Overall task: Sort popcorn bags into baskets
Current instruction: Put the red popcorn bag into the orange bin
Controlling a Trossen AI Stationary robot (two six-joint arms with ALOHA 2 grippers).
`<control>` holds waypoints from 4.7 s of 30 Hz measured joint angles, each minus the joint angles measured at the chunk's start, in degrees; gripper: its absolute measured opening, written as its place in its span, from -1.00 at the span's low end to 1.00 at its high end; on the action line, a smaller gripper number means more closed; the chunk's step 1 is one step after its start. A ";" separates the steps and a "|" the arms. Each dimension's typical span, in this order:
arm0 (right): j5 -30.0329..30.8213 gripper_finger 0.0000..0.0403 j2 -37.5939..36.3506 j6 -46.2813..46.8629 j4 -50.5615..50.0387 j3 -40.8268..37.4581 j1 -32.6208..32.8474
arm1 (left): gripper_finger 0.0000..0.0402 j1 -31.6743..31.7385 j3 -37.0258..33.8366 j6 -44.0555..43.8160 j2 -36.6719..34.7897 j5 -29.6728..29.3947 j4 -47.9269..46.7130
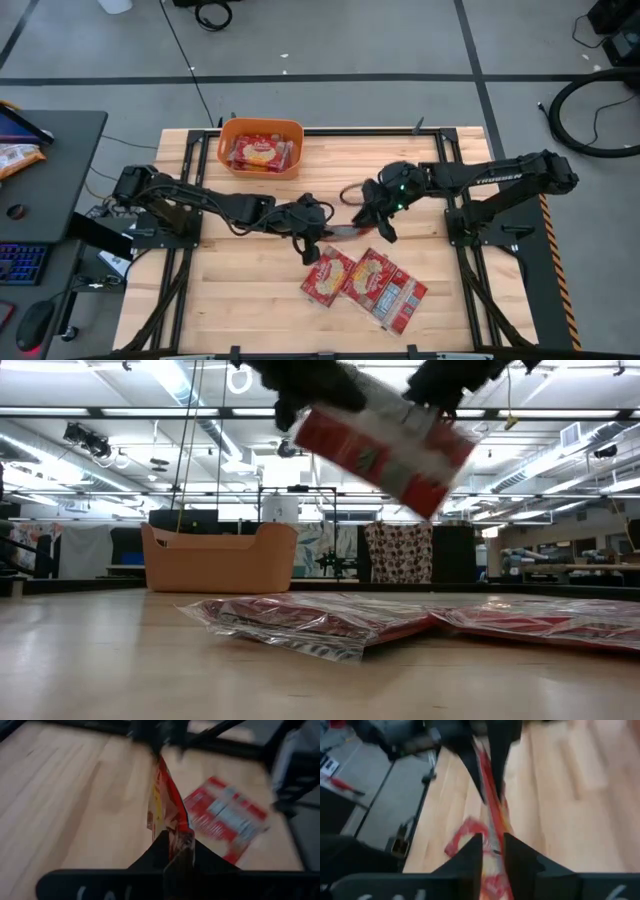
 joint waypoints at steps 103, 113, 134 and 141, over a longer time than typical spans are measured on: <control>4.01 -0.39 -4.11 -4.76 -19.07 7.35 -5.36 | -0.10 16.63 -28.13 -19.97 -36.77 15.72 -2.98; 2.89 -0.39 6.20 -7.30 -22.61 7.31 5.48 | -0.10 4.87 -28.24 -33.01 -32.97 5.91 -0.05; 4.62 -0.39 24.23 6.27 -30.05 7.33 37.25 | -0.10 -2.17 -28.14 -39.33 -32.38 13.23 -1.36; 5.84 -0.39 28.34 8.69 -27.12 7.35 43.26 | -0.10 -3.72 -28.14 -40.61 -32.38 15.17 -0.44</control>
